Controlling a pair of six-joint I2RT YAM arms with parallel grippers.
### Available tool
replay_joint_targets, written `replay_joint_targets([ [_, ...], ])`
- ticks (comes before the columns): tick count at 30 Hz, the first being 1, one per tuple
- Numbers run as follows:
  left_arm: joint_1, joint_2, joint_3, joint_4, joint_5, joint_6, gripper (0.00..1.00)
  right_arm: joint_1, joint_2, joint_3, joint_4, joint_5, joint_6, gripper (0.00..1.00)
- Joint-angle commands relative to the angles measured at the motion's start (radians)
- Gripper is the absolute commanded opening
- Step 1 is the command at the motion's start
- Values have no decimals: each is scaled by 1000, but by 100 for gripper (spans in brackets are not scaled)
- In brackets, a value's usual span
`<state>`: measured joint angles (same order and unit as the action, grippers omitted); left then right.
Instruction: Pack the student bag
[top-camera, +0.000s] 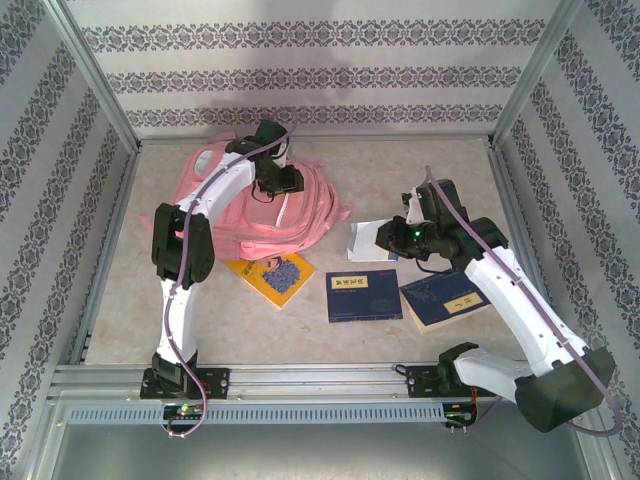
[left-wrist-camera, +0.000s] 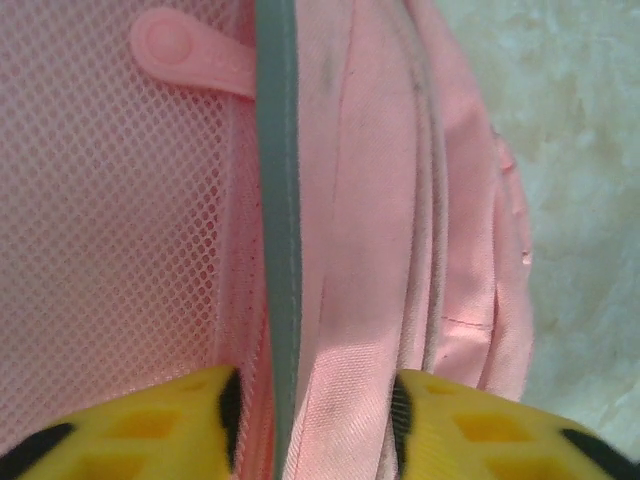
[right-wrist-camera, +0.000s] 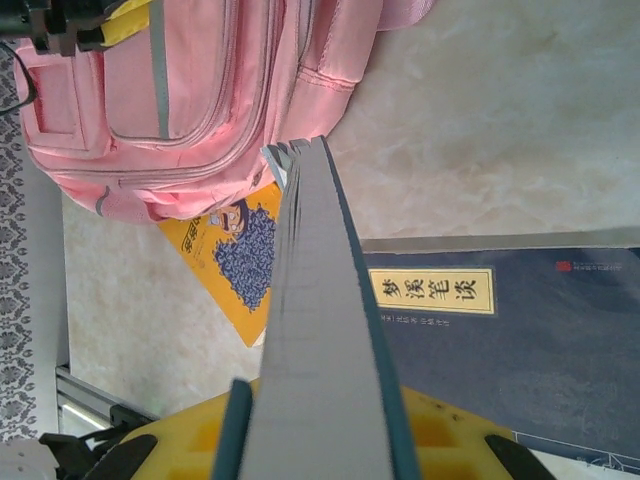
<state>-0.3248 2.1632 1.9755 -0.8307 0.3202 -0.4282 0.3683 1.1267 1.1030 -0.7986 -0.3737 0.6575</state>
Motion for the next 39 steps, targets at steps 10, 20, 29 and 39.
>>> replay_joint_targets([
  [10, 50, -60, -25, 27, 119, 25, 0, -38, 138, 61, 90, 33, 5, 0],
  [20, 134, -224, 3, -3, 199, 11, 0, -76, 398, 201, 306, -86, 102, 0],
  [29, 179, -309, -42, 23, 297, 15, 0, -58, 682, 406, 508, -280, 193, 0],
  [39, 145, -367, -76, -100, 162, -3, 46, 26, 796, 580, 699, -381, 382, 0],
])
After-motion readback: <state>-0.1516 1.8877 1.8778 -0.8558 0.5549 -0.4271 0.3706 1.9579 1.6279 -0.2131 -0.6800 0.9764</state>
